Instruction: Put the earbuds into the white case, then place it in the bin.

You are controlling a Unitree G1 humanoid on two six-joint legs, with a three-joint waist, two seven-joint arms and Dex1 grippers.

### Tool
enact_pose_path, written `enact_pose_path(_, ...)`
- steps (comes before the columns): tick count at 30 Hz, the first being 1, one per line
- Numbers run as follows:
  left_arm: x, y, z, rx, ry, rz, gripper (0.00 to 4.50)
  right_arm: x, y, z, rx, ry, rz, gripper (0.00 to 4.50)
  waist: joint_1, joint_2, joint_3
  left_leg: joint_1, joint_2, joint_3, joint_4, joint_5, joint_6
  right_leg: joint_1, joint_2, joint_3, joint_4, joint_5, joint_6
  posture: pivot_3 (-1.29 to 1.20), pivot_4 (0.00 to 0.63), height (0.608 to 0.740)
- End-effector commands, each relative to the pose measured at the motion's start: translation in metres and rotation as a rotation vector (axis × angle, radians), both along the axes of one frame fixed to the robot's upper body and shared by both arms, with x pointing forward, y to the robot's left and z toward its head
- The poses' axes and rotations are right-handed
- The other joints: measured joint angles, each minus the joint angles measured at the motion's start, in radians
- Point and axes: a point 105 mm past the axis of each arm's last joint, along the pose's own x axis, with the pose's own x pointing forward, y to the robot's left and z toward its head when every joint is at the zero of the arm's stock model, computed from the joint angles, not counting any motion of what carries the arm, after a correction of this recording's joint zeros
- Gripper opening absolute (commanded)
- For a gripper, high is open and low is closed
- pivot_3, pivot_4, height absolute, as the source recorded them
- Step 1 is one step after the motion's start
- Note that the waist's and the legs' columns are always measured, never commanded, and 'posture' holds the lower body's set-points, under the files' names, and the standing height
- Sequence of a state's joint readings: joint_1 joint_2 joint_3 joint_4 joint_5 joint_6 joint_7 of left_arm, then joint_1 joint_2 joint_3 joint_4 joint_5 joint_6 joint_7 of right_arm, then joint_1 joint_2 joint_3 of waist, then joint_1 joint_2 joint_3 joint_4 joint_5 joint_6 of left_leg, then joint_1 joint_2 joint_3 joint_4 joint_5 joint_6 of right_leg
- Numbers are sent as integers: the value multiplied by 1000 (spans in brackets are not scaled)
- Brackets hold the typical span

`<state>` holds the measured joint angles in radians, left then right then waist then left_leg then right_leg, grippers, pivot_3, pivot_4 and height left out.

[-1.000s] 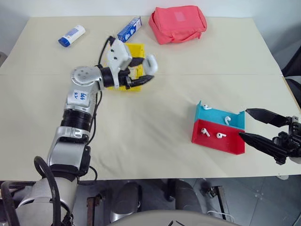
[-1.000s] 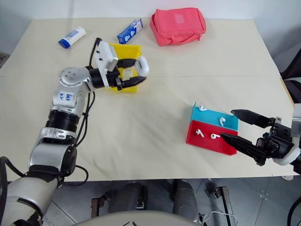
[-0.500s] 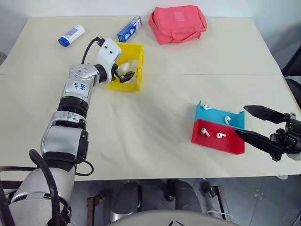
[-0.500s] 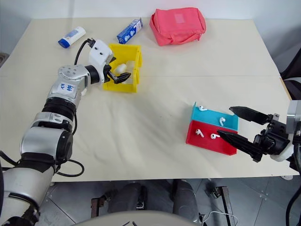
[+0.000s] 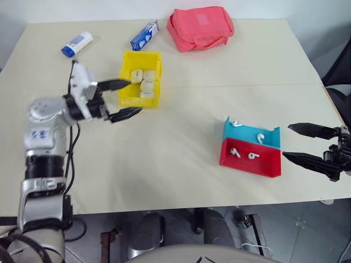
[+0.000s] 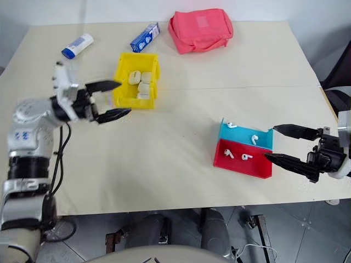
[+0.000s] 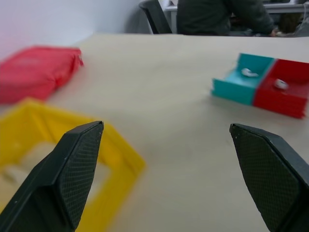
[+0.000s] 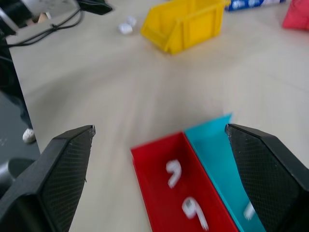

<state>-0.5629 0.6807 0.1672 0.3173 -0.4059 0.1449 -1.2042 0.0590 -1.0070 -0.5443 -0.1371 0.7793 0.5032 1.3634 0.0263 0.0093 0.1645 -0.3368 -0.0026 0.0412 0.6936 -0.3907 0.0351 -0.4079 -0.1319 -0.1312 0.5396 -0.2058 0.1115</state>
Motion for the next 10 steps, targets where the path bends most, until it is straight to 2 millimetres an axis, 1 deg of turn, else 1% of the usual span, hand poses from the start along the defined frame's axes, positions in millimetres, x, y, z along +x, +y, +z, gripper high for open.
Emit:
enact_pose_path(1, -11, 11, 11, -11, -45, -21, 4467, 2, -4, 1, -61, -8, 48, 4500, 3, 0, 0, 0, 0, 0, 0, 0, 0, 0, 0, 0, 0, 0, 0, 0, 150, 740)
enact_pose_path(4, -17, 13, 7, -6, -24, -36, 4467, 7, -5, 3, -55, -12, 57, 4500, 4, 0, 0, 0, -1, -1, 0, 0, 0, 0, -2, 0, 0, 0, 0, 0, 150, 740)
enact_pose_path(10, -19, 14, 10, -16, -45, -42, 4467, 13, -3, 4, -55, -18, 72, 4500, 0, 0, 0, 0, -1, -1, 0, 0, 0, 0, -2, 0, 1, 0, 0, 0, 150, 740)
